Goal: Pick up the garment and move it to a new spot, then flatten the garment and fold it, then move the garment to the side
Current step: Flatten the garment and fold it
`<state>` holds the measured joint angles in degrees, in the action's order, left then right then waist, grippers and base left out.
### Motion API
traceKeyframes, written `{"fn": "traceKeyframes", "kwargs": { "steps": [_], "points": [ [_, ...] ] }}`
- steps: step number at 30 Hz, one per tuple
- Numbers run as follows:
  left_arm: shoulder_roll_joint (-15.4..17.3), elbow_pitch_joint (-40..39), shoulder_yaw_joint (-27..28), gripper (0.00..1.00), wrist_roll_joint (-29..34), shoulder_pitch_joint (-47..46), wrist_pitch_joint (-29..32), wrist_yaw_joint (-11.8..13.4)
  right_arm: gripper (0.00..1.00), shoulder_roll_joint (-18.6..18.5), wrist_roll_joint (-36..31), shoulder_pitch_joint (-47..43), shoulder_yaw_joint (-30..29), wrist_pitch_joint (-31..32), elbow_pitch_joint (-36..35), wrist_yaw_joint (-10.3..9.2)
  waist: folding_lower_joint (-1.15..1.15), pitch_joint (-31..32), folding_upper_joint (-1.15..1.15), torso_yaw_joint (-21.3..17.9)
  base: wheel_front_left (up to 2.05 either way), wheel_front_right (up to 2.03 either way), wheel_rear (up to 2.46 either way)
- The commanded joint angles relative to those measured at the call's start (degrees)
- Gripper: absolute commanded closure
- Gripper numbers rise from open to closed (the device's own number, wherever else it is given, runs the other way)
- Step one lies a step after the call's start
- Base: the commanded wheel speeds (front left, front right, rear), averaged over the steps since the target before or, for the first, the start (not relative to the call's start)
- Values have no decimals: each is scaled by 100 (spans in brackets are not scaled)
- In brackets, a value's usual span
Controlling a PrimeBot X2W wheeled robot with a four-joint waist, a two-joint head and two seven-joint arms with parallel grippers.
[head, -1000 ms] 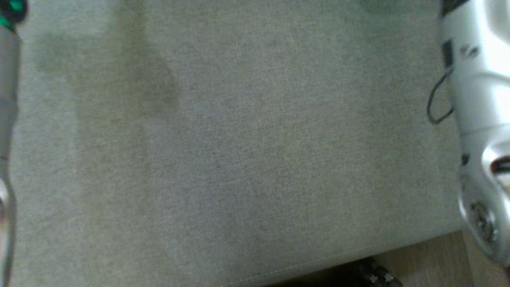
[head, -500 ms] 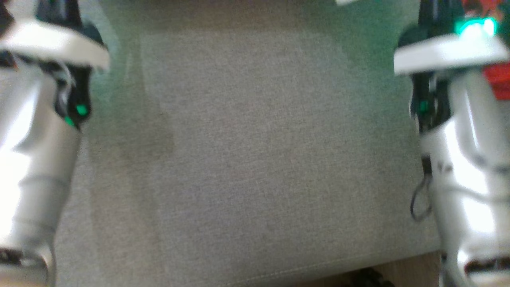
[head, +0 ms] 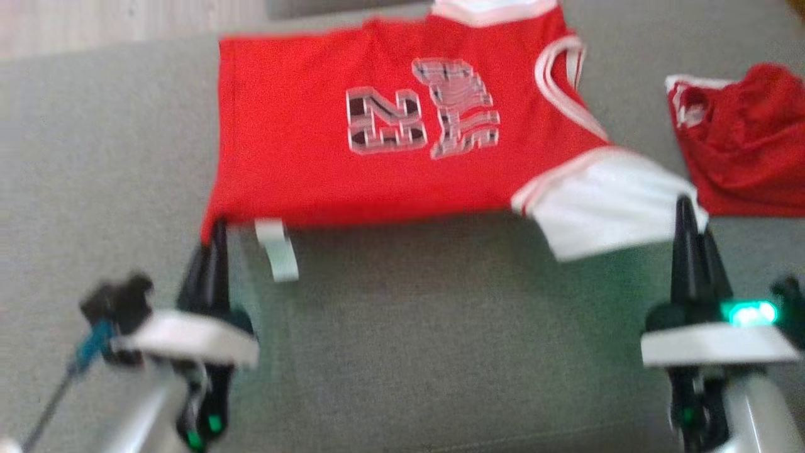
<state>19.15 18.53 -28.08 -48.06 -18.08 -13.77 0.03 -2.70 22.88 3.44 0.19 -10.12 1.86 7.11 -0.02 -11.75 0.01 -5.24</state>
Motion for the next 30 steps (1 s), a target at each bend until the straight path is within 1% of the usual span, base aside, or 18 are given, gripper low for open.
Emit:
{"fn": "traceKeyframes", "kwargs": {
  "steps": [1,7,10,12,14,15,16,18,25,30],
  "points": [
    [155,-432,198,100,-87,210,-76,155,100,-18,31,-196,72,108,-421,37,2,373,-1,50,0,0,0],
    [110,-1515,222,100,-123,1536,-98,698,100,-18,9,-1101,-75,458,-1129,37,2,639,-1,71,0,0,0],
    [81,-1893,193,100,-189,1961,-83,855,100,-18,63,-1358,-140,583,-1329,37,2,654,-1,111,0,0,0],
    [70,-2011,146,100,-235,2089,-18,893,100,-18,89,-1418,-165,632,-1355,37,2,626,-1,137,0,0,0],
    [63,-2029,118,100,-250,2104,22,897,100,-18,105,-1410,-165,648,-1333,37,2,604,-1,148,0,0,0],
    [-21,-2044,94,100,-370,2071,64,812,100,-18,106,-1338,-158,665,-1240,37,2,550,-1,171,0,0,0],
    [-21,-2044,94,100,-370,2071,64,812,100,-18,106,-1338,-158,665,-1240,37,2,550,-1,171,0,0,0],
    [-99,-1977,88,100,-501,1991,116,718,100,-18,86,-1237,-157,674,-1131,37,2,487,-1,197,0,0,0],
    [-416,-1573,174,100,-939,1537,235,430,100,-18,61,-697,-173,623,-558,37,2,276,-1,320,0,0,0],
    [-524,-1203,219,100,-1034,1110,295,302,100,-18,50,-164,-143,613,-97,37,2,154,-1,417,0,0,0]
  ]
}}
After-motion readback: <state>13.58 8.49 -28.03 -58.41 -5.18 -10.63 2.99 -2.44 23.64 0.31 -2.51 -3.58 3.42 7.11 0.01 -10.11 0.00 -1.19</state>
